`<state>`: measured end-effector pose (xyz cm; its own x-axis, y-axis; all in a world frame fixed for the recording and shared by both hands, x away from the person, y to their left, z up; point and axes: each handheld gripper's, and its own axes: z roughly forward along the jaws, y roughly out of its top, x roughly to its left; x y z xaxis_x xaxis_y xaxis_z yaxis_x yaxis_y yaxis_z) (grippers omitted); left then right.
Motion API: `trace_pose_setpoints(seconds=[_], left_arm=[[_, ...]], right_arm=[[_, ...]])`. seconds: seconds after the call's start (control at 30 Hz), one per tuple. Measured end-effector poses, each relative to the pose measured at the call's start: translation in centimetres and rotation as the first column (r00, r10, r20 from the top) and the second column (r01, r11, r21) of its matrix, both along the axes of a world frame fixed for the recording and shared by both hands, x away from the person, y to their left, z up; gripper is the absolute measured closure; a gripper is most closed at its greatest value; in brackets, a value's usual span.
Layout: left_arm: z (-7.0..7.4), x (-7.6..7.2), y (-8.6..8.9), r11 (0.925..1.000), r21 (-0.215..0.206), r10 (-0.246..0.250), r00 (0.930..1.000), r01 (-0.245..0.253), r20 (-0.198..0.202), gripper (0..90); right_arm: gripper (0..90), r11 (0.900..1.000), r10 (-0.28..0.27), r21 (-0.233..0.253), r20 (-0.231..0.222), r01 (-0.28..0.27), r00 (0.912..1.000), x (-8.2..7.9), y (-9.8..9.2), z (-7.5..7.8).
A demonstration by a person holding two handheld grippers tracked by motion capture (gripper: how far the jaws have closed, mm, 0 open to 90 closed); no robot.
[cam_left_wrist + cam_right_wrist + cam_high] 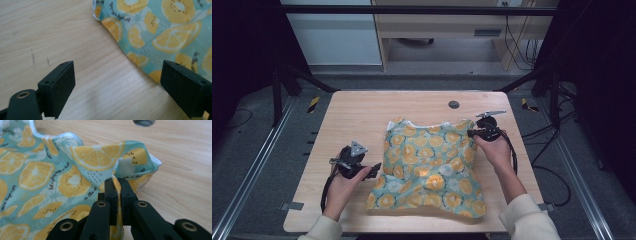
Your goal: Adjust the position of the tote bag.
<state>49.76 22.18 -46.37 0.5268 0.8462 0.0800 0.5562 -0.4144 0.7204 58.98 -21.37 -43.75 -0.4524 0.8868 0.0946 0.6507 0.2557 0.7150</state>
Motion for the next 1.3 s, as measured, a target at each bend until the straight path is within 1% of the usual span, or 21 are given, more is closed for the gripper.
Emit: trace_pose_setpoints(seconds=[0.07, 0.1, 0.13, 0.17, 0.23, 0.3, 0.33, 0.37, 0.43, 0.47, 0.5, 0.53, 0.6, 0.67, 0.7, 0.77, 0.9, 1.0, 1.03, 1.07, 1.3], left_arm=[[0.6, 1.3, -0.6, 0.9999, -0.012, -0.003, 1.0000, 0.003, -0.001, 14.7], [0.6, 1.3, -0.6, 0.9999, -0.012, -0.003, 1.0000, 0.003, -0.001, 14.7], [0.8, 1.9, -0.7, 1.0000, 0.002, -0.008, 0.9999, 0.008, -0.006, 14.7], [1.0, 2.3, -0.8, 1.0000, -0.001, -0.006, 0.9999, 0.006, -0.009, 14.8], [1.2, 3.4, -1.2, 0.9998, -0.022, 0.000, 0.9998, 0.000, -0.019, 15.7], [1.5, 4.5, -1.5, 0.9997, -0.025, 0.005, 0.9996, -0.006, -0.028, 16.5], [1.7, 5.8, -2.0, 0.9996, -0.027, 0.008, 0.9994, -0.009, -0.035, 17.6], [1.7, 5.8, -2.0, 0.9996, -0.027, 0.008, 0.9994, -0.009, -0.035, 17.6], [1.9, 6.9, -2.5, 0.9987, -0.048, 0.015, 0.9991, -0.017, -0.040, 17.8], [2.0, 7.8, -2.9, 0.9985, -0.054, 0.012, 0.9989, -0.014, -0.046, 20.9], [2.0, 7.8, -2.9, 0.9985, -0.054, 0.012, 0.9989, -0.014, -0.046, 21.6], [2.1, 8.6, -3.4, 0.9974, -0.070, 0.016, 0.9984, -0.020, -0.054, 23.2], [2.1, 8.9, -3.6, 0.9974, -0.071, 0.013, 0.9982, -0.017, -0.059, 26.8], [2.0, 9.4, -3.8, 0.9963, -0.085, 0.002, 0.9971, -0.008, -0.076, 33.8], [1.9, 9.7, -4.0, 0.9955, -0.095, -0.006, 0.9960, -0.002, -0.089, 33.8], [1.5, 10.1, -4.3, 0.9961, -0.088, -0.016, 0.9943, 0.007, -0.105, 35.7], [0.5, 10.9, -4.8, 0.9966, -0.082, -0.012, 0.9904, 0.001, -0.138, 34.9], [-0.3, 11.3, -5.2, 0.9939, -0.110, -0.013, 0.9871, -0.005, -0.159, 31.3], [-0.3, 11.3, -5.2, 0.9939, -0.110, -0.013, 0.9871, -0.005, -0.159, 30.4], [-0.5, 11.4, -5.2, 0.9906, -0.136, -0.008, 0.9871, -0.014, -0.160, 30.3], [-1.2, 11.7, -5.3, 0.9911, -0.131, 0.000, 0.9849, -0.023, -0.173, 29.0]], right_arm=[[88.4, 0.999, 0.031, -0.025, 0.035, -0.030, 0.9989, -0.5, 0.3, 0.5], [88.4, 0.999, 0.031, -0.025, 0.035, -0.030, 0.9989, -0.5, 0.3, 0.5], [88.5, 0.998, 0.043, -0.037, 0.040, -0.042, 0.9983, -0.8, 0.4, 0.7], [88.5, 0.998, 0.055, -0.043, 0.040, -0.054, 0.9977, -1.0, 0.6, 0.8], [88.5, 0.996, 0.074, -0.054, 0.039, -0.072, 0.9965, -1.2, 0.8, 0.9], [88.3, 0.994, 0.085, -0.068, 0.036, -0.082, 0.9958, -1.2, 0.9, 0.8], [88.3, 0.993, 0.090, -0.079, 0.037, -0.086, 0.9953, -1.2, 1.0, 0.8], [88.3, 0.993, 0.090, -0.079, 0.037, -0.086, 0.9953, -1.2, 1.0, 0.8], [88.1, 0.992, 0.095, -0.089, 0.040, -0.092, 0.9946, -1.2, 1.1, 0.7], [87.9, 0.991, 0.099, -0.099, 0.044, -0.094, 0.9941, -1.2, 1.2, 0.6], [87.9, 0.991, 0.099, -0.099, 0.044, -0.094, 0.9941, -1.2, 1.2, 0.6], [87.8, 0.990, 0.104, -0.103, 0.044, -0.099, 0.9936, -1.3, 1.2, 0.7], [87.7, 0.989, 0.107, -0.107, 0.050, -0.101, 0.9930, -1.3, 1.1, 0.7], [87.5, 0.989, 0.105, -0.110, 0.048, -0.099, 0.9934, -1.4, 1.0, 0.8], [87.5, 0.989, 0.105, -0.110, 0.048, -0.099, 0.9934, -1.4, 1.0, 0.8], [87.4, 0.989, 0.106, -0.111, 0.048, -0.100, 0.9932, -1.3, 0.8, 0.8], [87.1, 0.990, 0.102, -0.105, 0.046, -0.097, 0.9937, -1.4, 0.6, 0.8], [86.4, 0.988, 0.108, -0.114, 0.043, -0.103, 0.9932, -1.4, 0.5, 0.6], [86.4, 0.988, 0.108, -0.114, 0.043, -0.103, 0.9932, -1.4, 0.5, 0.6], [86.2, 0.989, 0.105, -0.107, 0.040, -0.100, 0.9937, -1.4, 0.4, 0.5], [86.0, 0.990, 0.102, -0.104, 0.037, -0.098, 0.9941, -1.3, 0.4, 0.4]])
